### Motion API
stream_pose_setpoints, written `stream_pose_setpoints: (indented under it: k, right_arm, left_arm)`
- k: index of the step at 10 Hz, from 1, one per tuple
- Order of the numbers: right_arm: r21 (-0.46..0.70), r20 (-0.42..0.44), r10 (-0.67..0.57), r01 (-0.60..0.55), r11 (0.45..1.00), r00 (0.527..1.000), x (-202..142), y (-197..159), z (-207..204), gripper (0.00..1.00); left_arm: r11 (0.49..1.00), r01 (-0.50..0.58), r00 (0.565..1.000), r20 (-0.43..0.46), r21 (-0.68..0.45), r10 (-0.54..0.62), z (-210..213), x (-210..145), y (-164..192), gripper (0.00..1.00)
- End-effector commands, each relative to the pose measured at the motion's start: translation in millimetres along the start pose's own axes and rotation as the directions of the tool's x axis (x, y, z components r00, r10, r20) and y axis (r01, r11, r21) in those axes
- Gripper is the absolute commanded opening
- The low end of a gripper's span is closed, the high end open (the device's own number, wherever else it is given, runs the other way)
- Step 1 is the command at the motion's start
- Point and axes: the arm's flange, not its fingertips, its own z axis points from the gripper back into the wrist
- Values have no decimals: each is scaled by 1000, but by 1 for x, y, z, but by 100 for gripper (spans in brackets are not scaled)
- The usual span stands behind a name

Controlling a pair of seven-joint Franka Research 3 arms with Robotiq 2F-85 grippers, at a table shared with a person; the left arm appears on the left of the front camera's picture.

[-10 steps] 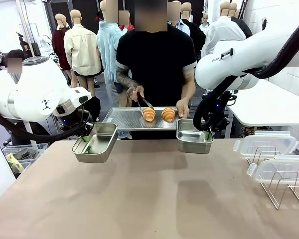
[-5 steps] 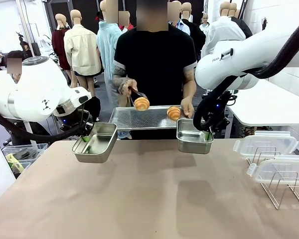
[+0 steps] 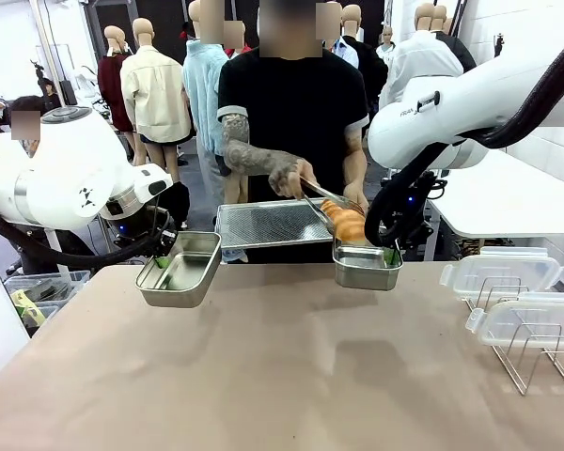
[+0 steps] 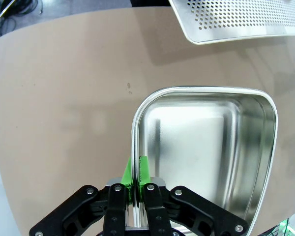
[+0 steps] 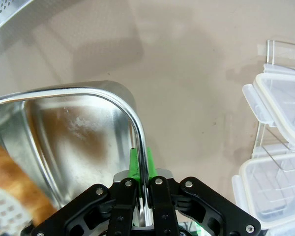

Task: Place the bread in airtight containers.
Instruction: Once an object is inside an Airtight Container , place the container in the center of the table.

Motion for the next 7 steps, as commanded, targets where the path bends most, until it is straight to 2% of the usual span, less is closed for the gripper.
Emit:
stream_pose_setpoints:
  k: [1, 7]
  right_arm:
    - [12, 17, 6, -6, 1000, 1000, -3, -1, 1, 0]
    - [12, 17, 6, -6, 1000, 1000, -3, -1, 1, 0]
  left_arm:
    - [1000, 5, 1000, 12, -5, -5, 2, 2, 3, 0]
    - [1000, 5, 1000, 12, -5, -5, 2, 2, 3, 0]
